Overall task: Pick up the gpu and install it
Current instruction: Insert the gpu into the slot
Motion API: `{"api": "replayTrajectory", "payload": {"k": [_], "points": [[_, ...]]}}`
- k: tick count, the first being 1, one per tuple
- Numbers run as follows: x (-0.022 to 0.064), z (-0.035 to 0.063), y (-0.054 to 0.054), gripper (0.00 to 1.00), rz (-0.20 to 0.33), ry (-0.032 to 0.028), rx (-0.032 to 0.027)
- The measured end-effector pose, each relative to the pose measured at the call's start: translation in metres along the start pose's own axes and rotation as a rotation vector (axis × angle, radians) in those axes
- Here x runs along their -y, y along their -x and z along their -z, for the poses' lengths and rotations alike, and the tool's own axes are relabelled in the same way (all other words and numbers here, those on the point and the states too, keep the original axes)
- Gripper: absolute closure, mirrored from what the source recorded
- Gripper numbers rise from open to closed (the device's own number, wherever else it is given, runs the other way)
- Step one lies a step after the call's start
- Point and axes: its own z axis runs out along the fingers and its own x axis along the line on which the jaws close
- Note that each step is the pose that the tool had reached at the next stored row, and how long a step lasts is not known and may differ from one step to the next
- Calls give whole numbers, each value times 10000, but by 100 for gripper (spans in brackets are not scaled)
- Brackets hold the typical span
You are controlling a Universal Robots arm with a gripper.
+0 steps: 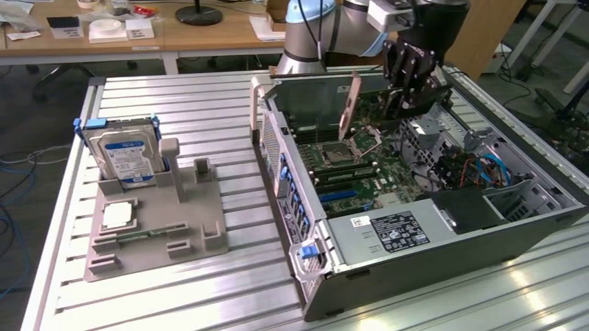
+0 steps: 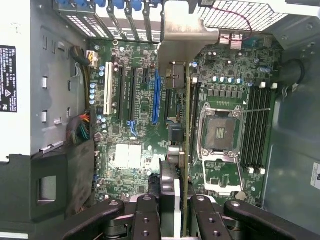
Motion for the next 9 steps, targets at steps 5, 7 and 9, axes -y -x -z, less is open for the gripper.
{"api": "replayTrajectory", "payload": {"k": [5, 7, 9], "points": [[-23, -76, 3, 72, -31, 5, -10], [-26, -109, 8, 72, -264, 6, -47], [-28, -142, 10, 72, -522, 5, -83]]}}
